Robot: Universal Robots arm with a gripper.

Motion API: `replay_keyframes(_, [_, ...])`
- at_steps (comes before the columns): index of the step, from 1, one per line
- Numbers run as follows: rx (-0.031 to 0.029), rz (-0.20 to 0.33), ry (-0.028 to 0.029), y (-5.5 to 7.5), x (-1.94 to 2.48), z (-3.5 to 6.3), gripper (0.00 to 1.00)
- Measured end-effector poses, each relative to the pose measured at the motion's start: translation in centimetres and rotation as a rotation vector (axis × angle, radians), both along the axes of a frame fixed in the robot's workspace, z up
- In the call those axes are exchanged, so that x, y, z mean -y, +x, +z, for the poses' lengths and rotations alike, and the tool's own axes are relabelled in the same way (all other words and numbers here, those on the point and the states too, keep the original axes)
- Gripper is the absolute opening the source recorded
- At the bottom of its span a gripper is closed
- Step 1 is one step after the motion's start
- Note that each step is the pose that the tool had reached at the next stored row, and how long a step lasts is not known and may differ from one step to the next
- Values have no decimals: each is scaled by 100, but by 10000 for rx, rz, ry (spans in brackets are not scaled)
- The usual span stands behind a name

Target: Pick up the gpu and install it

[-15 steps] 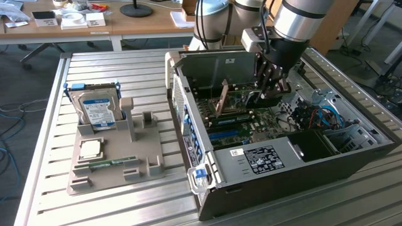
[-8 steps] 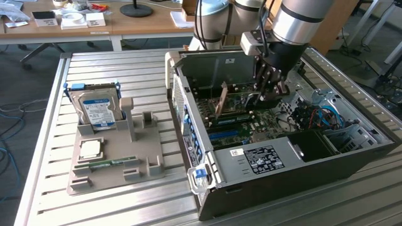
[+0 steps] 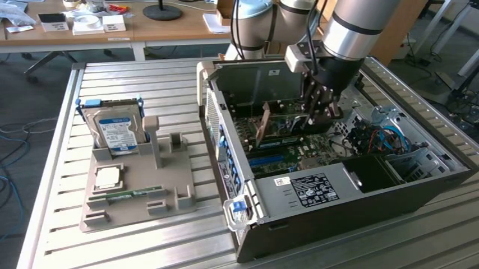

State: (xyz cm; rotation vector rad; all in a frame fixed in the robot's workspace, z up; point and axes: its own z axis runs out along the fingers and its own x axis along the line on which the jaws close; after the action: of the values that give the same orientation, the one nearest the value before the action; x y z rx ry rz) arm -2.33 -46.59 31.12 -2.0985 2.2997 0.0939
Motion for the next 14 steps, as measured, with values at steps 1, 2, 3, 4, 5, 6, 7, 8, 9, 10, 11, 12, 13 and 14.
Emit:
replay_keyframes(1, [1,0,1,-4,0,-18,27])
replay_keyframes(2, [0,0,0,-9,0,-36,27])
replay_keyframes(3, [0,0,0,-14,0,-52,27])
replay_keyframes(4, [0,-1,0,-20,0,-67,27])
replay_keyframes(5, [0,-1,1,-26,0,-81,27])
replay_keyframes(6, [1,0,1,-31,0,-95,27])
replay_keyframes(7, [0,0,0,-36,0,-108,27])
replay_keyframes(8, [0,-1,0,-43,0,-119,27])
replay_keyframes(9, [0,-1,0,-49,0,-129,27])
replay_keyframes(10, [0,-1,1,-51,0,-134,27])
replay_keyframes(11, [-1,-1,-1,-51,0,-133,27])
replay_keyframes(12, [-1,0,-2,-51,0,-133,27])
replay_keyframes(13, [0,0,-1,-51,0,-133,27])
replay_keyframes(14, [0,0,-2,-59,0,-134,27])
